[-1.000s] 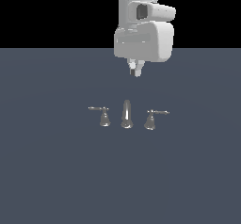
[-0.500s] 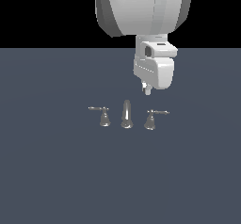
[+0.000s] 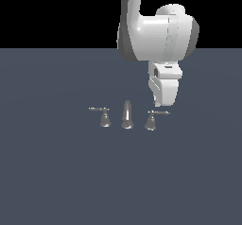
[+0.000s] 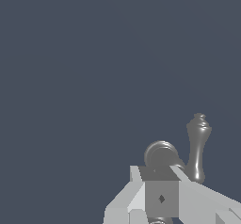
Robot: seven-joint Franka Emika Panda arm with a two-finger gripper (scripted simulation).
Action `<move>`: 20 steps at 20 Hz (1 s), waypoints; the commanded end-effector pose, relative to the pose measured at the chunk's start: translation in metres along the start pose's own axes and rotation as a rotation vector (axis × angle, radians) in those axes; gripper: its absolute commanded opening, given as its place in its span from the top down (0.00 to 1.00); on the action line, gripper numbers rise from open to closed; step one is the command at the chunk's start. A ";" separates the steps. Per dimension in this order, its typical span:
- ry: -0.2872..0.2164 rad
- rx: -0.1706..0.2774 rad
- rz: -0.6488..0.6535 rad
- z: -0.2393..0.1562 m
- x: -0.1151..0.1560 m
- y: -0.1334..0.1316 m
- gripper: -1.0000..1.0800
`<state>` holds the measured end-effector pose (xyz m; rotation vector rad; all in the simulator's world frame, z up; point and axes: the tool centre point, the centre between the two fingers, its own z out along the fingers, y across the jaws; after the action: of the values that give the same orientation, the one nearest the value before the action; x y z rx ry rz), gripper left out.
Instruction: Turn on the faucet by rotating a designated handle.
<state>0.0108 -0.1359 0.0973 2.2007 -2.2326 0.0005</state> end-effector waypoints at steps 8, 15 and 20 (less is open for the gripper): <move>-0.004 0.004 0.093 0.021 0.019 -0.007 1.00; -0.004 0.004 0.093 0.021 0.021 0.000 1.00; -0.005 0.004 0.093 0.021 0.028 0.017 1.00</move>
<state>-0.0014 -0.1616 0.0766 2.0983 -2.3371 0.0001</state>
